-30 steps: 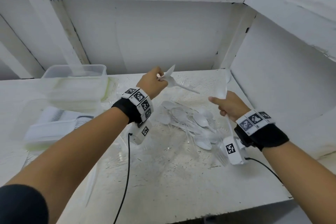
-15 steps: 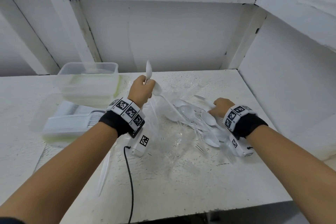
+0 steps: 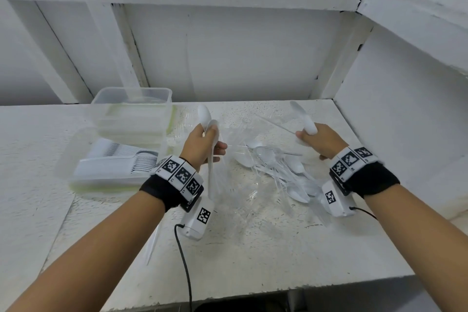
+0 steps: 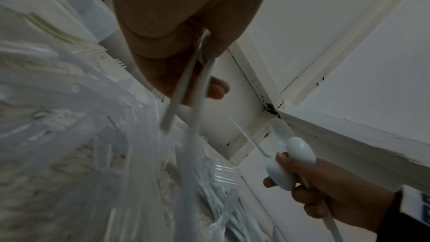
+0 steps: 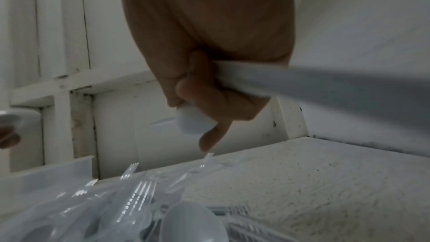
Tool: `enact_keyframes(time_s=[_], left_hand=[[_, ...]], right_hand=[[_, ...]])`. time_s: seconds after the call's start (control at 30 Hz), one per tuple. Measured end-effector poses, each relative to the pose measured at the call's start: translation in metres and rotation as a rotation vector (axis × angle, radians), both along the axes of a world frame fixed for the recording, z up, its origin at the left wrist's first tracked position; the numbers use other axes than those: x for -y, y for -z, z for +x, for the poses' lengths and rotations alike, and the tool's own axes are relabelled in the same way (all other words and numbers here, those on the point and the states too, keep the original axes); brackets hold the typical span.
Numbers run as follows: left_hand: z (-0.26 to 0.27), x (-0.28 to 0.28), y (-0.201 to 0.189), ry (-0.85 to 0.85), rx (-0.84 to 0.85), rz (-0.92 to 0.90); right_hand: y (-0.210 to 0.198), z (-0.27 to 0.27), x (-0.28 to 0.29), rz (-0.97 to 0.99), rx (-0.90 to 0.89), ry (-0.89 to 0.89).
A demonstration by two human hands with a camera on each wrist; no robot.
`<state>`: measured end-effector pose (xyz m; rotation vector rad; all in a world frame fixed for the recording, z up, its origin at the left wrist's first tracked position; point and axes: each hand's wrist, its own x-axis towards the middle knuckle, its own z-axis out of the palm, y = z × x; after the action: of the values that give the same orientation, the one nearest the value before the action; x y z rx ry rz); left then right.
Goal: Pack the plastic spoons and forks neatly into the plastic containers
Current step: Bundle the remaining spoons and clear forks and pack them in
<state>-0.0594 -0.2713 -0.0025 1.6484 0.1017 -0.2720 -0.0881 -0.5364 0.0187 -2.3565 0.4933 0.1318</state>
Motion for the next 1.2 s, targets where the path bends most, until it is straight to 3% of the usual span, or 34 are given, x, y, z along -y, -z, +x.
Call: enact_keyframes(time_s=[0.2, 0.4, 0.5, 0.67, 0.8, 1.03, 1.2], left_hand=[[-0.005, 0.016, 0.000, 0.045, 0.017, 0.012], [0.005, 0.049, 0.006, 0.229, 0.186, 0.365], [0.008, 0.070, 0.008, 0.334, 0.232, 0.486], [0.020, 0.111, 0.011, 0.469, 0.275, 0.685], [0.026, 0.141, 0.013, 0.630, 0.318, 0.869], [0.024, 0.168, 0.021, 0.843, 0.325, 1.187], [0.026, 0.166, 0.020, 0.806, 0.357, 1.115]], right_hand=[[-0.010, -0.024, 0.002, 0.129, 0.064, -0.003], [-0.010, -0.037, 0.017, 0.469, 0.095, 0.136], [-0.012, -0.040, 0.025, 0.540, 0.173, 0.166], [-0.022, -0.041, 0.032, 0.468, 0.388, 0.297], [-0.032, -0.039, 0.028, 0.298, 0.489, 0.239], [-0.024, -0.029, 0.034, 0.134, 0.436, 0.136], [-0.013, -0.034, 0.036, 0.113, 0.389, 0.085]])
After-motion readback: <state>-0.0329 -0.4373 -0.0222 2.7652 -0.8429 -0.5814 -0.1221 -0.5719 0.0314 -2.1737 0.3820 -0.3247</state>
